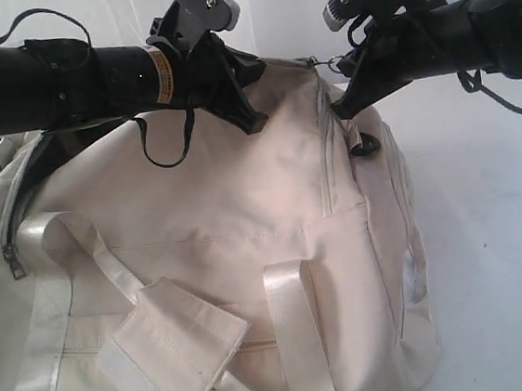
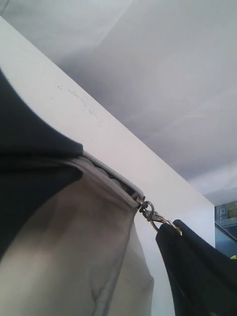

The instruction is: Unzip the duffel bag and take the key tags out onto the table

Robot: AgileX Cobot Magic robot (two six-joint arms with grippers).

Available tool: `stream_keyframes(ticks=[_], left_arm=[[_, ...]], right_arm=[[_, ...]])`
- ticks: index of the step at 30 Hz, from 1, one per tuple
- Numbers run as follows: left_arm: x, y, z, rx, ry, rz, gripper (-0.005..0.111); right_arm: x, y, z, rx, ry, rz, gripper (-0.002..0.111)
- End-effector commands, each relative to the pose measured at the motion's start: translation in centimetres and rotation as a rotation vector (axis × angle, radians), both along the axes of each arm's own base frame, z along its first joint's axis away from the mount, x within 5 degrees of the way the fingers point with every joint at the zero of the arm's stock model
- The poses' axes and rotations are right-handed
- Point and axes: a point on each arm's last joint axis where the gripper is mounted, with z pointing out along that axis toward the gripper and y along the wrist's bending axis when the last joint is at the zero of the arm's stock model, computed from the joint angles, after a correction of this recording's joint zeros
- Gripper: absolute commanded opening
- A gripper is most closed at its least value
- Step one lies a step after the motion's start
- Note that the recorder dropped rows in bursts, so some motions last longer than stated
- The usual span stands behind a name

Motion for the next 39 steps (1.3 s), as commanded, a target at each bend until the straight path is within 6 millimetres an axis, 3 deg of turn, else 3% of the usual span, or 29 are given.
stream_keyframes(ticks=[1,9,14,22,30,39], left_arm=[[0.8,2.8,1.8,0.027,-0.005,0.183,0.000],[0.6,2.5,1.7,0.045,-0.011,0.133,0.000],[0.7,2.5,1.3,0.055,0.000,0.131,0.000],[0.3,1.9,1.4,0.026,0.010,0.065,0.000],[0.2,1.8,1.4,0.023,0.007,0.040,0.000],[0.1,1.8,1.3,0.044,-0.002,0.034,0.000]], right_arm=[[2.5,-4.6,1.7,-0.050,-0.183,-0.300,0.000],[2.6,-2.3,6.3,0.154,-0.152,-0.149,0.000],[1.6,-0.3,7.6,0.211,-0.075,0.055,0.000],[0.0,3.0,7.8,0.202,-0.045,0.222,0.000],[0.4,5.5,6.3,0.197,-0.027,0.245,0.000],[0.7,8.2,7.5,0.221,-0.059,0.314,0.000]])
